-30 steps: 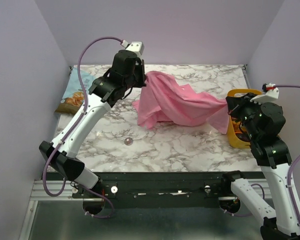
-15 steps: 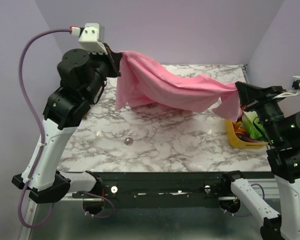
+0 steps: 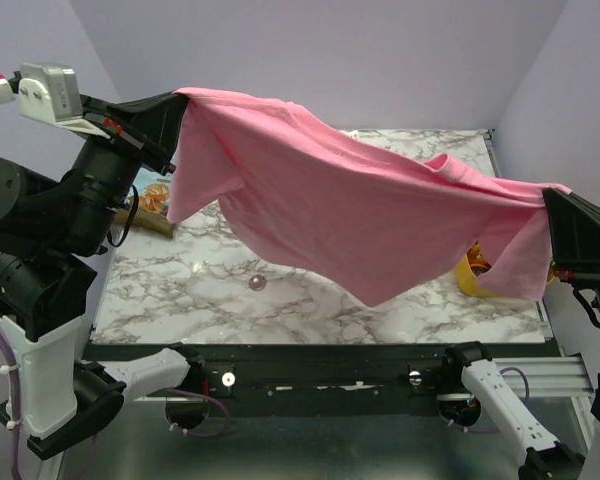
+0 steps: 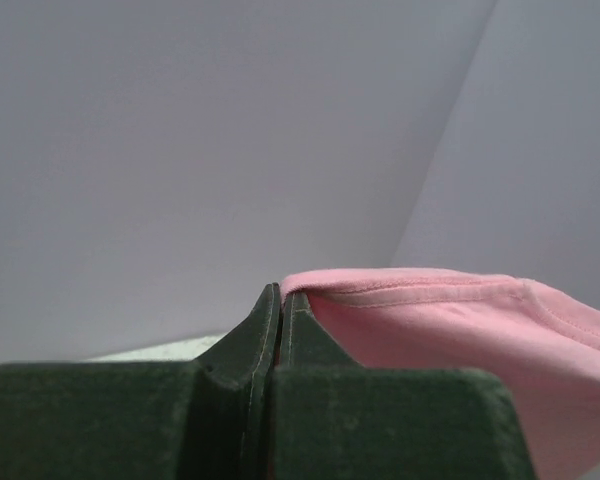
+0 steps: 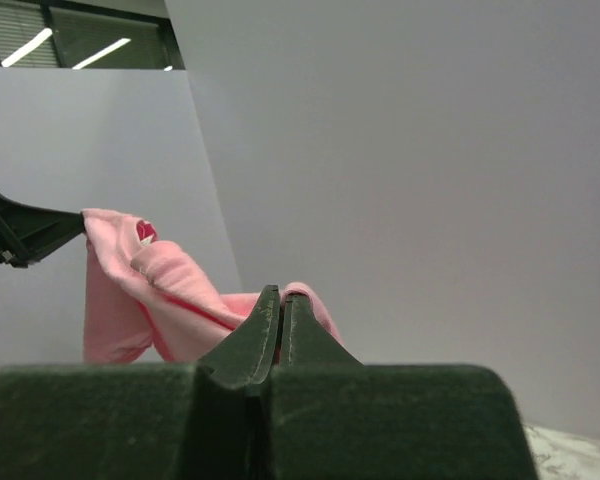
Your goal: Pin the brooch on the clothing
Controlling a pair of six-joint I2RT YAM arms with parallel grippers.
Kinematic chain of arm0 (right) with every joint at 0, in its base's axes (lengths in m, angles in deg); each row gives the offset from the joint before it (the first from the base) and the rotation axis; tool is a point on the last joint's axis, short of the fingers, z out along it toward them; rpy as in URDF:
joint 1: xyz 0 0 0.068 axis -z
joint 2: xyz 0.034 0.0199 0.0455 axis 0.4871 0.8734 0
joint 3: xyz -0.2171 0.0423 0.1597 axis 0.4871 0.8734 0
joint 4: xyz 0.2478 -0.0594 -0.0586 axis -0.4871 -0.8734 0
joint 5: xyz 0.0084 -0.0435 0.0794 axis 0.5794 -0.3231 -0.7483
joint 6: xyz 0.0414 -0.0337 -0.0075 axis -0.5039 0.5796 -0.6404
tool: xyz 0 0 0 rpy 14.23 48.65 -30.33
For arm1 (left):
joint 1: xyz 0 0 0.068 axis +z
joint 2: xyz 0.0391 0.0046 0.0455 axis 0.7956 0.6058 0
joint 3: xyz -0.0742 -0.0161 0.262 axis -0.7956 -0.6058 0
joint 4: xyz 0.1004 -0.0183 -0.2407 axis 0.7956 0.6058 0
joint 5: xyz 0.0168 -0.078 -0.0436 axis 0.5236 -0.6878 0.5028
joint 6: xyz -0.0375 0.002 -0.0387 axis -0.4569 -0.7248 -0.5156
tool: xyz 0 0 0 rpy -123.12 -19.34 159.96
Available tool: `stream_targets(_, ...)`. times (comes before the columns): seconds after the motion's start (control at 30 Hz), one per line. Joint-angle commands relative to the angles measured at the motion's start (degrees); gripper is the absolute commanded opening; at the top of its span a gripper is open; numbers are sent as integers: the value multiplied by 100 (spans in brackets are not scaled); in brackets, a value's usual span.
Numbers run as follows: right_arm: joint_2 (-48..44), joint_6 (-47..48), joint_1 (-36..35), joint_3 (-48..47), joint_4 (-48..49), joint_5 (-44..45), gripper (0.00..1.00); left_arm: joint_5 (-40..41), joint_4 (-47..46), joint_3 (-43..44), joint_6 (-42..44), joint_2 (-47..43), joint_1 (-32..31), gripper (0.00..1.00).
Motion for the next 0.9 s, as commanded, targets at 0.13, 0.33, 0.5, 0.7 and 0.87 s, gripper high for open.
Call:
stream_targets(0.13,-45,304,-16,-444,57,24,1,-299,137,689,28,212,14,0)
stream_targets(0.33,367,313,-24,-163,22,393,1,53,340,698,55,625,14,0)
stream_targets(0.5,903,480,-16,486,530,876,1,702,525,1005,309,1361,75,0)
stream_targets(0.7,2300,567,-16,-187,1006,851,1,-208,560,2261,-76,2582,1208,0)
stream_targets(0.87,4019,1216,-7,-1646,1358,1158,1,-1448,34,3019,-857,3367,2140,0)
